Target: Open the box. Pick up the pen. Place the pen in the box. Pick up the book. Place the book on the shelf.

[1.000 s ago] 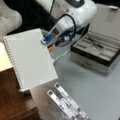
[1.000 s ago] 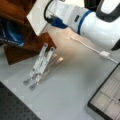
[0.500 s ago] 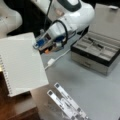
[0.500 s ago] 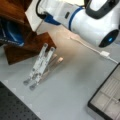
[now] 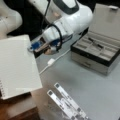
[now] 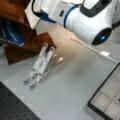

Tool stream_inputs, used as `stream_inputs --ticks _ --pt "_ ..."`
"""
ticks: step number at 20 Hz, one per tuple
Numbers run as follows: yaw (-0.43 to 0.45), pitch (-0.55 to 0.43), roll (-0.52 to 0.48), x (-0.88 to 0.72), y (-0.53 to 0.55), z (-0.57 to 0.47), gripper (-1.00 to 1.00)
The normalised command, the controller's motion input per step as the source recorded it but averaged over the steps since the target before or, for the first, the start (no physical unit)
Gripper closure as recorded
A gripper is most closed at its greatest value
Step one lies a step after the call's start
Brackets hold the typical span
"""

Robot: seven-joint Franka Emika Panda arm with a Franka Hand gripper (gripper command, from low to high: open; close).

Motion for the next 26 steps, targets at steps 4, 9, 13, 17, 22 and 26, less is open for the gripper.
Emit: stream_inputs --ticks 4,9,13,17,22,26 --pt "0.231 0.000 0.151 -0.32 -0.21 0.15 1.00" --pt "0.230 -0.004 0.105 -0.34 -0.18 0.15 1.00" --pt "0.242 -0.001 0.078 -0.34 -0.18 0.14 1.00" --pt "0.268 -0.001 0.078 -0.32 -0.20 0.12 1.00" --pt "0.307 -0.015 0.083 -0.33 -0.27 0.10 1.00" --pt "0.326 -0.011 0.067 -0.33 -0.23 0.11 1.00"
